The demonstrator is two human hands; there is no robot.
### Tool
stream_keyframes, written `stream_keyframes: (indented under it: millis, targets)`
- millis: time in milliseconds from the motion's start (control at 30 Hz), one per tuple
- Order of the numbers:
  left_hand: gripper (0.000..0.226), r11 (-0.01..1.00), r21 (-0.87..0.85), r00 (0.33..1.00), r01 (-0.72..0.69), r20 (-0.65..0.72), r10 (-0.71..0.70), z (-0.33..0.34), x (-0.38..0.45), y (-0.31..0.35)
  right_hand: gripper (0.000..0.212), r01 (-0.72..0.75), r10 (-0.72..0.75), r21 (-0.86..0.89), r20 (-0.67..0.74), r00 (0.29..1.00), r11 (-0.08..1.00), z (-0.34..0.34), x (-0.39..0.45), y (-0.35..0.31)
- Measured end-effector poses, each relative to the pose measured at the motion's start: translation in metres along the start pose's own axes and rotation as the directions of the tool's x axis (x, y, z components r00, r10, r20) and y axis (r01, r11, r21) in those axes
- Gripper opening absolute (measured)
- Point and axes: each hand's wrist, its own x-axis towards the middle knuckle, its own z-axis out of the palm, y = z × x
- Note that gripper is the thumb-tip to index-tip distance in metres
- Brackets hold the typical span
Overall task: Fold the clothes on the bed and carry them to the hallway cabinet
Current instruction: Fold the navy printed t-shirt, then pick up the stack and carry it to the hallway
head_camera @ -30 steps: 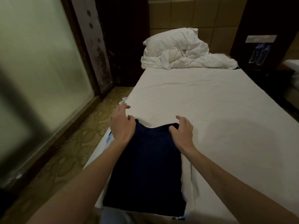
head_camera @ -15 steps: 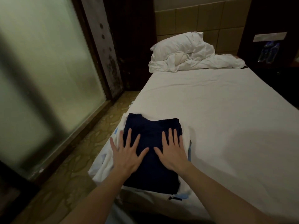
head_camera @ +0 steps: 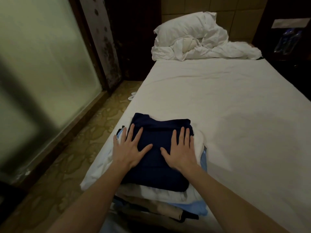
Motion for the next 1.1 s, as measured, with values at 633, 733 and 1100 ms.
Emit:
stream_keyframes:
  millis: [633,733,1100]
  targets:
    - [0.091,0.994,-0.102,0.991,-0.038,0.124,0.05,-0.08,-0.023,-0.008,0.093,-0.1,0.104,-0.04,0.116,0.988,0.994,-0.093,-0.016,-0.034]
    - [0.09,0.99,-0.112,0.983,-0.083,0.156,0.1,-0.121,-0.018,-0.018,0.095,-0.161,0.175,-0.107,0.133,0.976,0.981,-0.141,-0.019,-0.05]
    - [0.086,0.946,-0.149,0.935,-0.288,0.168,0.311,-0.247,-0.018,-0.059,0.079,-0.407,0.424,-0.119,0.243,0.872,0.906,-0.248,-0.058,-0.108]
